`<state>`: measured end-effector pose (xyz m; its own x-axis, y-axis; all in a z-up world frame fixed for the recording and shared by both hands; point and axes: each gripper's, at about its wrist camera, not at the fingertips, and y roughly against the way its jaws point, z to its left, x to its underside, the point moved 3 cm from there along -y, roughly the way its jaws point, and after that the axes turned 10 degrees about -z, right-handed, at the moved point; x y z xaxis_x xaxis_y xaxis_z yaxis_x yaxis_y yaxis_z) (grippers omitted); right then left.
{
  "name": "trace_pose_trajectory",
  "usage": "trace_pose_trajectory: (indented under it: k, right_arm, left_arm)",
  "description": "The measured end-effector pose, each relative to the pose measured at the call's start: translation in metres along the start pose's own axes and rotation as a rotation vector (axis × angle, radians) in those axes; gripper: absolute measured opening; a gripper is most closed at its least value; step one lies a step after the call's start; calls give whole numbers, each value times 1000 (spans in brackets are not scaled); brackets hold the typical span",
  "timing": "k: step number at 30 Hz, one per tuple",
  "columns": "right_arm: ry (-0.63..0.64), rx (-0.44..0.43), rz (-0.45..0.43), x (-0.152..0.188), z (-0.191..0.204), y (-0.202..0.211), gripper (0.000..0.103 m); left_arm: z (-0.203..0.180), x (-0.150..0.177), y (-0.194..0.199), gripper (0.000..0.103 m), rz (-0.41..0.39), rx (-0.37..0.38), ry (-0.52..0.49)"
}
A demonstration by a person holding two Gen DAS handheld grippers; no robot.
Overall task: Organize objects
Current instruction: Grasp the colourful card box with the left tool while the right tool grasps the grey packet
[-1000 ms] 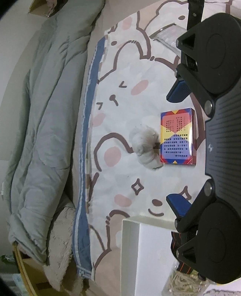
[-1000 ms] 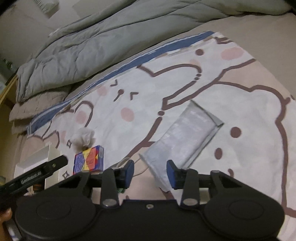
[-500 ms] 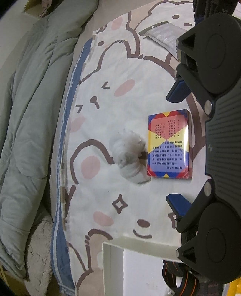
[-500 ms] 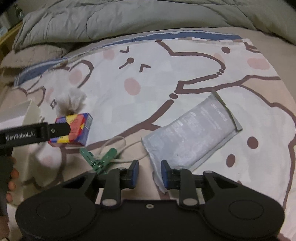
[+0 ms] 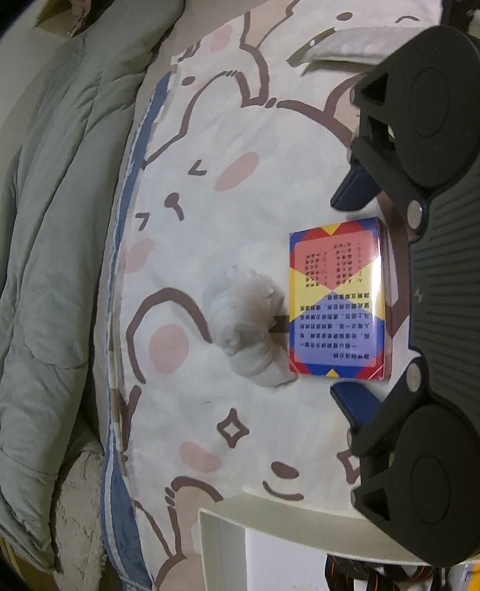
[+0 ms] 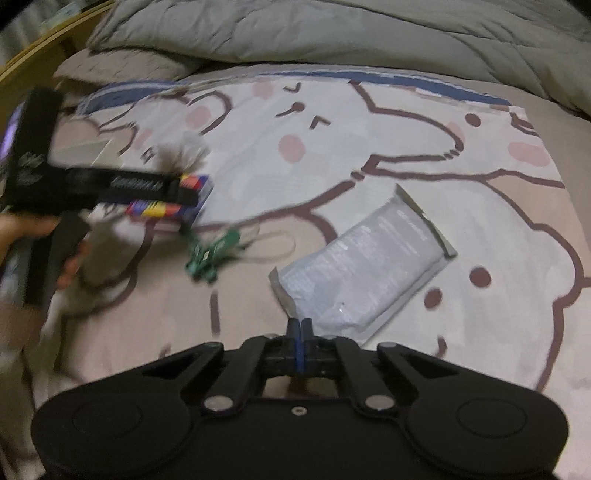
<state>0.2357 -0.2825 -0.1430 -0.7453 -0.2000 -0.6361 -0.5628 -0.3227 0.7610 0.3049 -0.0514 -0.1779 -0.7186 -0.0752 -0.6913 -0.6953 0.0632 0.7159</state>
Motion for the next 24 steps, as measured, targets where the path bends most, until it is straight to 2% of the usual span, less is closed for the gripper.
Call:
trace_pose_trajectory:
  k: [7, 14, 17, 19, 24]
  right_arm:
    - [25, -56, 39, 28, -15, 32, 0]
    - [-16, -75, 80, 49, -36, 55, 4]
    - [-87, -95, 82, 48, -45, 62, 15]
    - [-143, -90, 67, 44, -50, 66, 26]
    - [-310, -55, 39, 30, -60, 59, 42]
  left_arm:
    - [-8, 6, -3, 93, -17, -43, -73]
    - [-9, 7, -1, 90, -17, -59, -82]
    - [-9, 9, 2, 90, -6, -53, -98]
    - [-9, 11, 7, 90, 6, -43, -112]
    - [-7, 19, 20, 90, 51, -4, -152]
